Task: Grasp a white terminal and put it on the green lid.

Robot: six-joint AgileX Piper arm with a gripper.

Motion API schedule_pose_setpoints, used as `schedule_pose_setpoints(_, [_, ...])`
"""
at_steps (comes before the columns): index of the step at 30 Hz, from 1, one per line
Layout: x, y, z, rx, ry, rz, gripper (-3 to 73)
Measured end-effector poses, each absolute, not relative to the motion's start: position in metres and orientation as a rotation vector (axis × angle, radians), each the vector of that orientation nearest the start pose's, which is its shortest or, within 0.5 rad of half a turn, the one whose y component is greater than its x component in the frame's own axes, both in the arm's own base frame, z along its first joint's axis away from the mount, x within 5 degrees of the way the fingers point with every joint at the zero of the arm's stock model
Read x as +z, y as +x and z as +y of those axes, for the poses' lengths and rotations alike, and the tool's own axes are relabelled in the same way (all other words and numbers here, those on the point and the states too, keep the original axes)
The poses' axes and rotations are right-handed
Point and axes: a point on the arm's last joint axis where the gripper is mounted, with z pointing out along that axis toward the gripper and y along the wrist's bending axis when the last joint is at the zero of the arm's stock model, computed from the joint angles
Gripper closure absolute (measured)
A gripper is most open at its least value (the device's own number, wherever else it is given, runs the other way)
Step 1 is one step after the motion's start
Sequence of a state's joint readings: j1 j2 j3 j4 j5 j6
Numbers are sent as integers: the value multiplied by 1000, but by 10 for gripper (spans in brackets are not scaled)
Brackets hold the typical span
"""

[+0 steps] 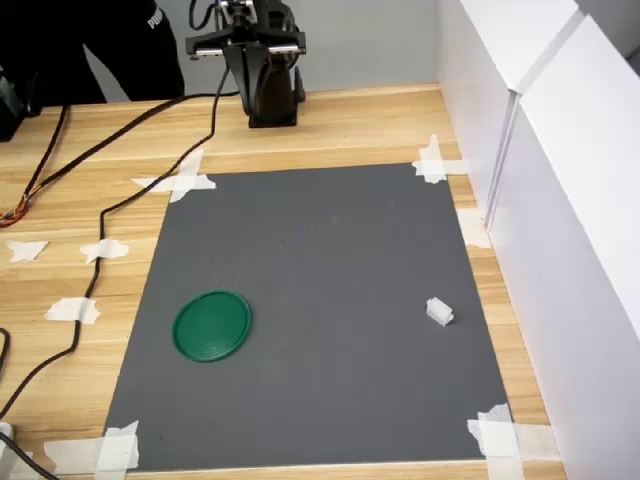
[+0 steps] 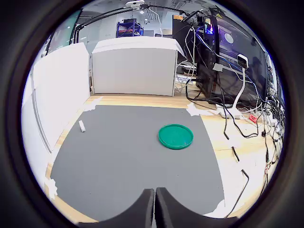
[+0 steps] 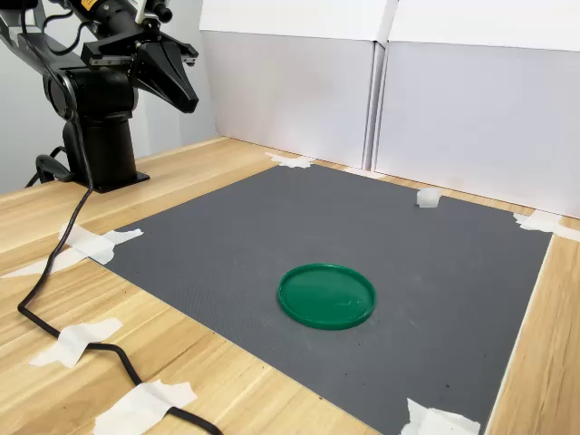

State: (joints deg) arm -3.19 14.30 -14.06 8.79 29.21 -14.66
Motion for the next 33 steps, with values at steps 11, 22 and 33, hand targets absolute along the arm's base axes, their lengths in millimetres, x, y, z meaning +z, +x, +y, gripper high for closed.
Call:
schedule_pose_setpoints(11, [236,67,3,-40,-114,1988,711])
schedule_pose_setpoints(22, [236,67,3,-40,-114,1988,711])
schedule_pose_setpoints(33, [232,72,3,-28,-120,2068,711])
